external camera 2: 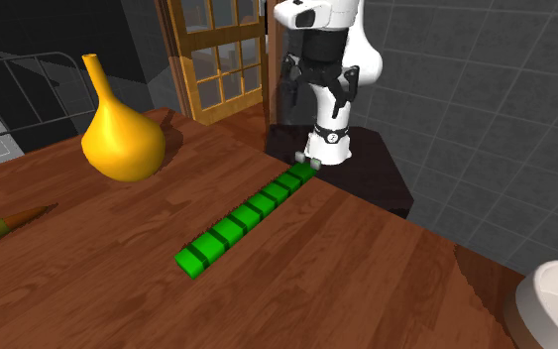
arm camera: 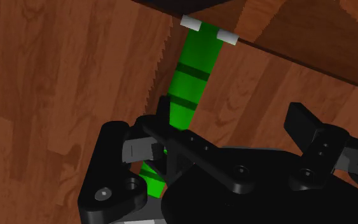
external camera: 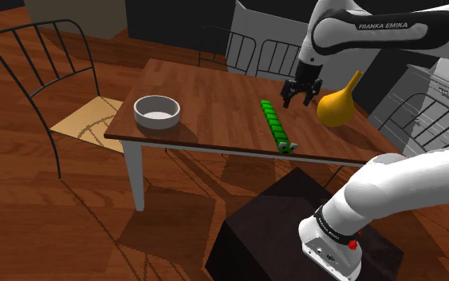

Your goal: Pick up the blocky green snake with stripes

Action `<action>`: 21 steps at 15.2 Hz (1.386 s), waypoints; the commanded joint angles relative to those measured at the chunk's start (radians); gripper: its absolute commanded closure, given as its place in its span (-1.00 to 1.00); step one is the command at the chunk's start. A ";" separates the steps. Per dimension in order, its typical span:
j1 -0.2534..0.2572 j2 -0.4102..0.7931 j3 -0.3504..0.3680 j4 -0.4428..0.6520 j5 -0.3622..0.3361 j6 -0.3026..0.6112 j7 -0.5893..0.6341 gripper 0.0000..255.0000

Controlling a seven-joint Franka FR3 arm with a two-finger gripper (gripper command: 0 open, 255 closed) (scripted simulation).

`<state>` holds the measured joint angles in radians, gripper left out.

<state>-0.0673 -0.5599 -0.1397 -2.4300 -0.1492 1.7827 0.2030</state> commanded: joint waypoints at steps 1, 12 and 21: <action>-0.010 0.061 -0.015 0.000 0.001 0.073 0.017 -1.00; -0.065 0.422 -0.122 0.075 0.052 0.413 0.042 -1.00; -0.080 0.577 -0.147 0.097 0.108 0.558 0.024 -1.00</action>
<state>-0.1473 0.0030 -0.2865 -2.3312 -0.0462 2.3240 0.2294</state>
